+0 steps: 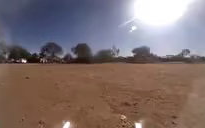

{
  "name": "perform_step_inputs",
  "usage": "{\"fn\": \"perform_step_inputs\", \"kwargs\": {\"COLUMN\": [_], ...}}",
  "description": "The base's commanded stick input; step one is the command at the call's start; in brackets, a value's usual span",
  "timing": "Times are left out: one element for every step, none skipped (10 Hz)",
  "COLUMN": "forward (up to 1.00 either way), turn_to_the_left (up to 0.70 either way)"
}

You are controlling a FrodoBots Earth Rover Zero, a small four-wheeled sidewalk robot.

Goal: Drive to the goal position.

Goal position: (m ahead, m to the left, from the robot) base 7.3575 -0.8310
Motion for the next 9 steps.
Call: {"fn": "perform_step_inputs", "kwargs": {"forward": [0.5, 0.5, 0.5, 0.5, 0.5, 0.5, 0.5, 0.5, 0.5], "turn_to_the_left": [0.0, 0.0, 0.0, 0.0, 0.0, 0.0, 0.0, 0.0, 0.0]}}
